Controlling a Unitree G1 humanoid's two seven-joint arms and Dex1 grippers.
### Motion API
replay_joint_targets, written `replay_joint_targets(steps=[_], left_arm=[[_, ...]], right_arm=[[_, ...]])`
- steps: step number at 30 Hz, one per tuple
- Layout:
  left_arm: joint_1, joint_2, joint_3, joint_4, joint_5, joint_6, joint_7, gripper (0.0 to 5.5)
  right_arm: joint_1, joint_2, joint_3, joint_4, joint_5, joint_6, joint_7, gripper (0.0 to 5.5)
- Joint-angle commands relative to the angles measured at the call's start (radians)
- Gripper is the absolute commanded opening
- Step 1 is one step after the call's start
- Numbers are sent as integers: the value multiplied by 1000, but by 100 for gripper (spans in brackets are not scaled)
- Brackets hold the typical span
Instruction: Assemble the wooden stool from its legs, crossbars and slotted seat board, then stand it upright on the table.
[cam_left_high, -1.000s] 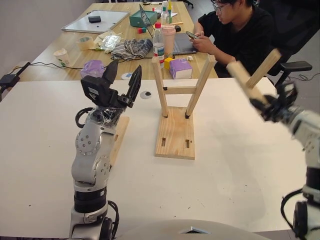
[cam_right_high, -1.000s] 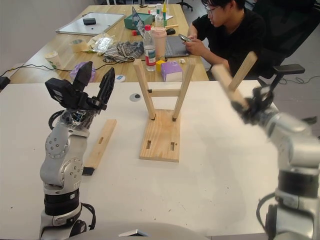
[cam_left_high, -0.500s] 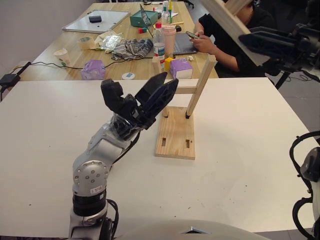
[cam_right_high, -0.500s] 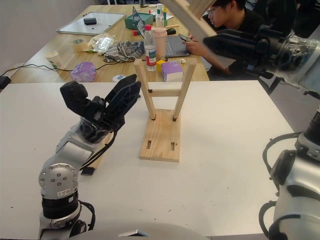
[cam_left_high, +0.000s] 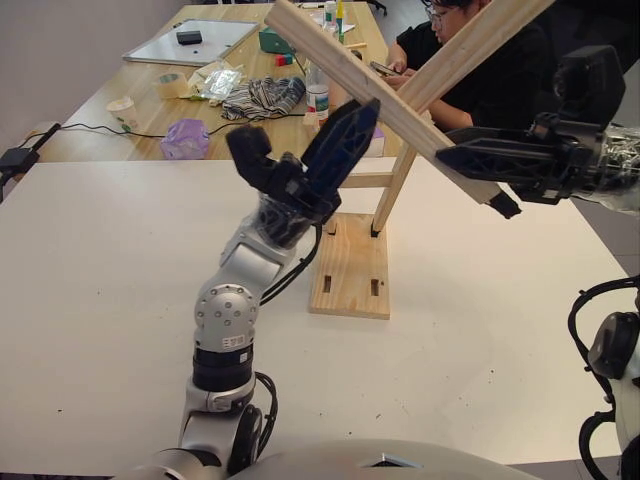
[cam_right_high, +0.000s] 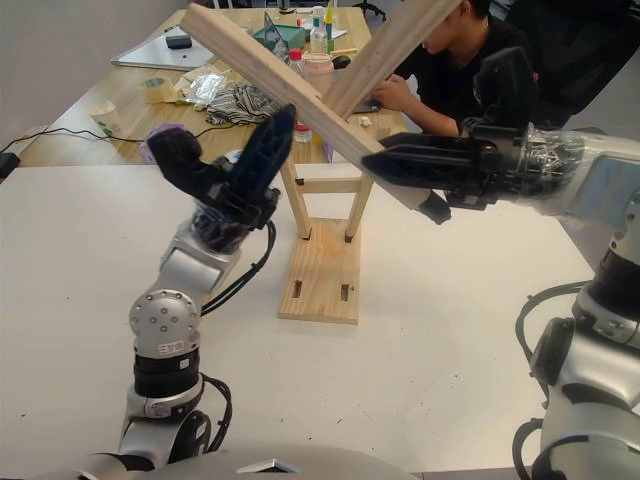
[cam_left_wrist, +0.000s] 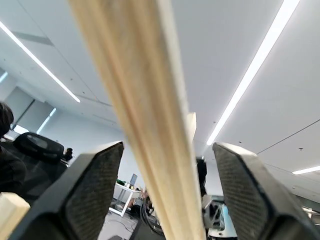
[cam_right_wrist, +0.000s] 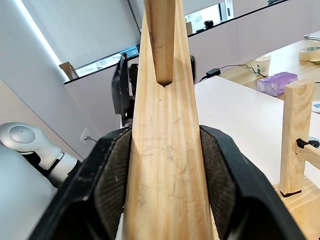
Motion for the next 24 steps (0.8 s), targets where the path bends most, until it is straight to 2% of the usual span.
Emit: replay_joint_targets(steps=[1,9,17,24], left_arm=[[-17,-24,-18,51,36,-3,-20,327],[-35,-49,-7,65,25,6,-49,327],[-29,-51,-9,70,38,7,-70,220],[-29,-57,1,72,25,11,-73,210]], right_arm=[[11,26,-1,-24,60,0,-42,202],[27,17,16,-32,109,-19,-89,202],[26,14,19,-28,124,-28,-104,202],[32,10,17,-32,146,-33,-119,202]])
